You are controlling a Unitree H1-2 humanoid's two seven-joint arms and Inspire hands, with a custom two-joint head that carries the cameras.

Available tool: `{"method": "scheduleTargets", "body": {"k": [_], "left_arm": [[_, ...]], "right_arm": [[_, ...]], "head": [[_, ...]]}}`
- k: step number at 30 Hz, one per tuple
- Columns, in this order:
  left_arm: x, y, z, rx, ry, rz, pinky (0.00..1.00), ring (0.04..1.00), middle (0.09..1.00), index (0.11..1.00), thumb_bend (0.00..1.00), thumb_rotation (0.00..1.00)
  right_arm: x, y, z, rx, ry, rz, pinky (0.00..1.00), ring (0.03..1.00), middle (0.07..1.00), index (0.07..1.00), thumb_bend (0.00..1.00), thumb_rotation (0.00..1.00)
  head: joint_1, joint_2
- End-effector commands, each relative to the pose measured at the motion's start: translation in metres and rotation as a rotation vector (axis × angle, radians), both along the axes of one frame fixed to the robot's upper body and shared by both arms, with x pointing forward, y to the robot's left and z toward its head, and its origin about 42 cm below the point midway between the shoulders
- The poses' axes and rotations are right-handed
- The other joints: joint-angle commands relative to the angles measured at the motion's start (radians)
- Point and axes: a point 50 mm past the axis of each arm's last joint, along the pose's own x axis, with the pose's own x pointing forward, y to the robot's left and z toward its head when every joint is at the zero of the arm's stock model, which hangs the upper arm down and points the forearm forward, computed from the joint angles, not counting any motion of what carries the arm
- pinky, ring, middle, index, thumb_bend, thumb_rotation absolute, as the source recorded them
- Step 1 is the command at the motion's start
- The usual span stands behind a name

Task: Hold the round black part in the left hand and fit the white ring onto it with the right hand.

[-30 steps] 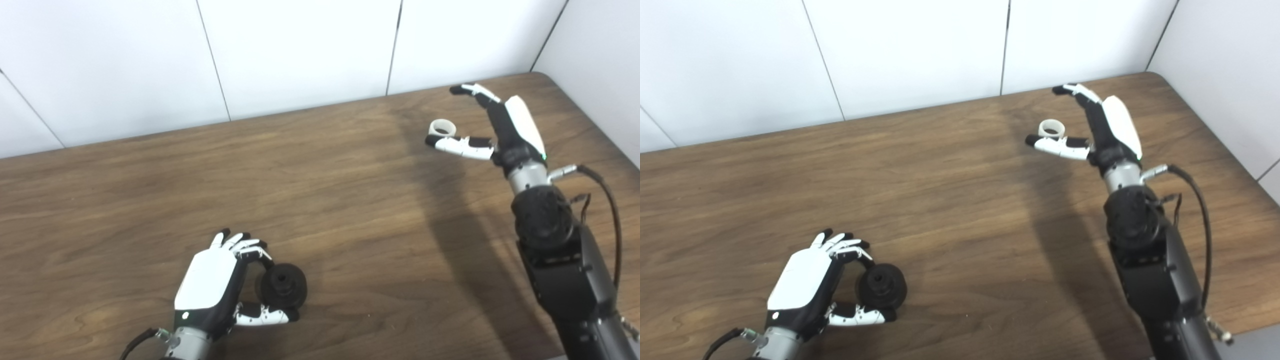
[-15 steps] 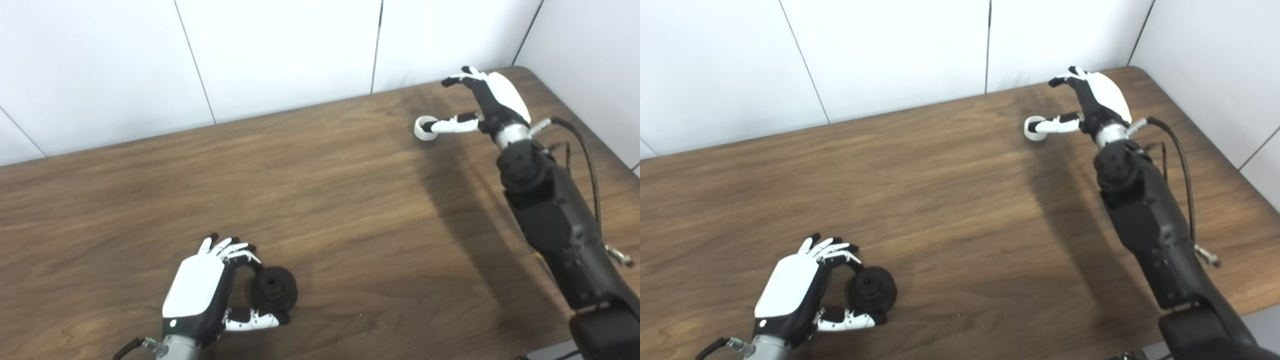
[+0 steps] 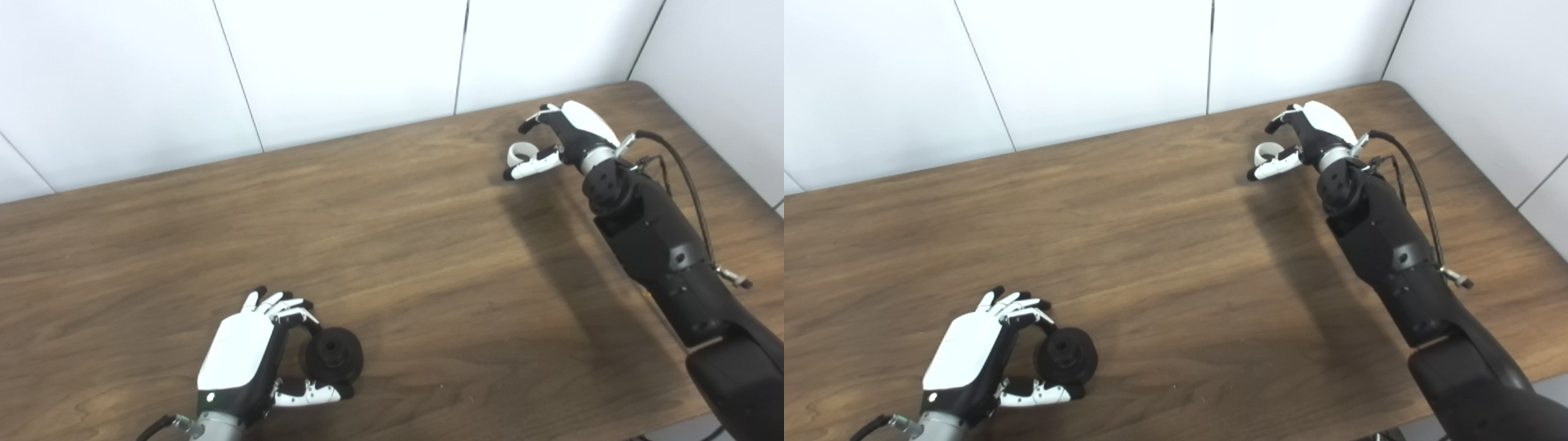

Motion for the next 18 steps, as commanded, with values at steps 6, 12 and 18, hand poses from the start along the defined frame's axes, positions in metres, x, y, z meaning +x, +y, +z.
{"method": "scheduleTargets", "body": {"k": [6,12,18], "left_arm": [[-0.005,0.008,-0.008,0.049,0.042,0.018,1.0,0.887,0.779,0.482,0.52,0.05],[-0.006,0.007,-0.008,0.051,0.049,0.016,1.0,0.891,0.782,0.482,0.52,0.05],[-0.006,0.006,-0.007,0.054,0.045,0.017,1.0,0.89,0.78,0.482,0.52,0.05]], "right_arm": [[0.016,-0.004,0.025,-0.059,-0.034,-0.011,0.98,0.999,0.948,0.717,0.78,0.24],[0.016,-0.01,0.026,-0.077,-0.024,-0.017,0.99,1.0,0.945,0.712,0.77,0.25],[0.018,-0.013,0.026,-0.094,-0.017,-0.021,0.98,0.997,0.944,0.709,0.77,0.28]], "head": [[-0.003,0.0],[0.002,0.0],[0.002,0.0]]}}
